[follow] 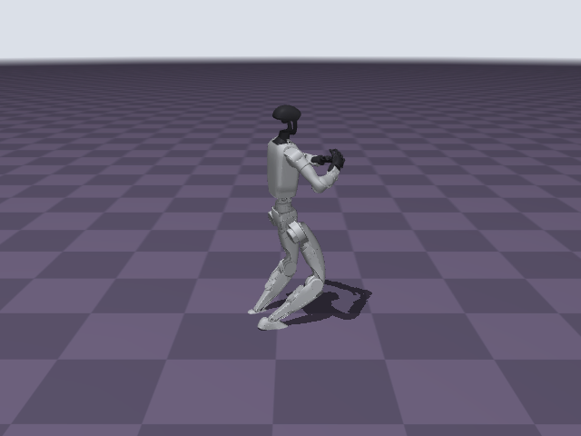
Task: Sport exercise
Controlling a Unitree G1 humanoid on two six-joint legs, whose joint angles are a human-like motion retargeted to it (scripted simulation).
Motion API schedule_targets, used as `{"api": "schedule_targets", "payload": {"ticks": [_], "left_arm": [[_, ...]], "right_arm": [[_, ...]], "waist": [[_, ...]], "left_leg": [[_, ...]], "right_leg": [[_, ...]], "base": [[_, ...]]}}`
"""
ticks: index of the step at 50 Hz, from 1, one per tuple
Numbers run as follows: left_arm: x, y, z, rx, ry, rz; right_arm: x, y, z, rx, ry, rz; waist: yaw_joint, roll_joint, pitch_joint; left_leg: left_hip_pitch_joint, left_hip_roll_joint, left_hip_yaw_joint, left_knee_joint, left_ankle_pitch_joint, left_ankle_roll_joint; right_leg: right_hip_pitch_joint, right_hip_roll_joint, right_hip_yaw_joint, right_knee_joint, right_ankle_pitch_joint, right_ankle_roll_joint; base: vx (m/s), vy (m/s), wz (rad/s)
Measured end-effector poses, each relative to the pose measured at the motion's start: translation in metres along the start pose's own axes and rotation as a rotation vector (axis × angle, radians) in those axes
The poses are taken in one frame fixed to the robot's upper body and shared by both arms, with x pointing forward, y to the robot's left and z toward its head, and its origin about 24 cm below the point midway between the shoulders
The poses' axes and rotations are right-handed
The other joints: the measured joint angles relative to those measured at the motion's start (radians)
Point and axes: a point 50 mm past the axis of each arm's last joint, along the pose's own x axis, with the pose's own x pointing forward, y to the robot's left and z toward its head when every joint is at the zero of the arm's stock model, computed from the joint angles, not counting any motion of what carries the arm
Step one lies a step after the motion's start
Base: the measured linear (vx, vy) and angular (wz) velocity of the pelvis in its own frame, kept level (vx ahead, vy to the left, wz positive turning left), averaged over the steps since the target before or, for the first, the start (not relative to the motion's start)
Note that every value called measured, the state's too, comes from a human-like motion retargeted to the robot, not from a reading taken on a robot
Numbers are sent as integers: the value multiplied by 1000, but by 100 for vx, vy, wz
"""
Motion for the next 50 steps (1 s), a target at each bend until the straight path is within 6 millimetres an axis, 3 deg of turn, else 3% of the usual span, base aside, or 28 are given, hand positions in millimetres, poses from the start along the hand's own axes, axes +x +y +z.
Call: {"api": "schedule_targets", "payload": {"ticks": [2, 3, 5, 10, 15, 20, 22, 25, 27, 30, 33, 37, 40, 44, 50], "left_arm": [[15, 38, 14, 109, -106, 108], [25, 66, 27, 197, -176, 172], [40, 100, 48, 306, -276, 260], [70, 154, 96, 528, -452, 377], [97, 201, 146, 698, -571, 492], [111, 244, 193, 778, -623, 657], [120, 275, 235, 790, -649, 751], [119, 295, 248, 743, -616, 840], [126, 312, 265, 628, -559, 822], [125, 323, 262, 476, -498, 749], [127, 316, 240, 347, -452, 584], [119, 292, 200, 285, -415, 380], [107, 273, 177, 258, -421, 307], [90, 253, 150, 179, -424, 291], [66, 217, 119, 13, -450, 301]], "right_arm": [[21, -20, 36, -11, -186, -64], [33, -35, 62, -36, -304, -101], [45, -51, 99, -87, -459, -131], [67, -75, 163, -285, -700, -127], [88, -96, 228, -493, -896, -174], [103, -118, 282, -583, -1010, -306], [118, -132, 327, -606, -1038, -371], [126, -150, 338, -568, -978, -448], [137, -170, 361, -536, -865, -440], [140, -196, 360, -546, -705, -437], [141, -209, 335, -558, -571, -386], [138, -209, 286, -515, -471, -257], [131, -194, 256, -475, -466, -145], [119, -167, 229, -359, -532, -46], [93, -136, 211, -199, -685, -22]], "waist": [[6, -26, -2], [7, -4, -27], [36, 46, -98], [121, 125, -218], [198, 163, -287], [273, 184, -350], [257, 135, -321], [287, 135, -356], [271, 106, -394], [208, 70, -364], [162, 30, -328], [123, 14, -314], [108, 7, -327], [96, -10, -319], [114, -27, -271]], "left_leg": [[-138, 20, 10, 225, -63, -3], [-248, 71, -1, 313, -77, -14], [-410, 182, -10, 450, -69, -40], [-626, 415, -16, 680, -70, -42], [-763, 560, -42, 826, -95, -45], [-881, 692, -74, 952, -151, -47], [-933, 666, -45, 990, -160, -24], [-1006, 736, -60, 1041, -173, -5], [-1060, 710, -22, 1024, -173, 28], [-932, 582, 14, 918, -173, 11], [-756, 422, -5, 730, -11, -97], [-635, 318, -18, 460, 428, -244], [-636, 249, -17, 384, 529, -280], [-629, 158, -23, 384, 437, -220], [-615, 113, -8, 502, 93, -56]], "right_leg": [[-36, -13, -25, 60, -86, -21], [-103, 25, -61, 59, -96, -48], [-201, 102, -115, 54, -109, -101], [-318, 239, -200, 26, -109, -198], [-412, 320, -255, 53, -109, -261], [-515, 358, -317, 130, -109, -315], [-596, 282, -319, 217, -109, -318], [-653, 297, -341, 277, -109, -320], [-709, 255, -337, 288, -109, -291], [-596, 162, -334, 257, -109, -220], [-398, 100, -327, 197, -63, -110], [-332, 64, -275, 29, 368, 32], [-371, 29, -243, 10, 455, 73], [-400, -9, -205, 70, 372, 60], [-407, -35, -176, 205, 103, -30]], "base": [[-15, -11, 35], [-10, -13, 38], [-7, -13, -4], [-6, -10, -43], [-3, -4, -56], [-2, 3, -65], [-6, 5, -6], [4, 5, -48], [12, 7, 47], [27, 2, 132], [40, -4, 123], [22, 3, 68], [9, 6, 37], [2, 6, 28], [-5, 5, -11]]}}
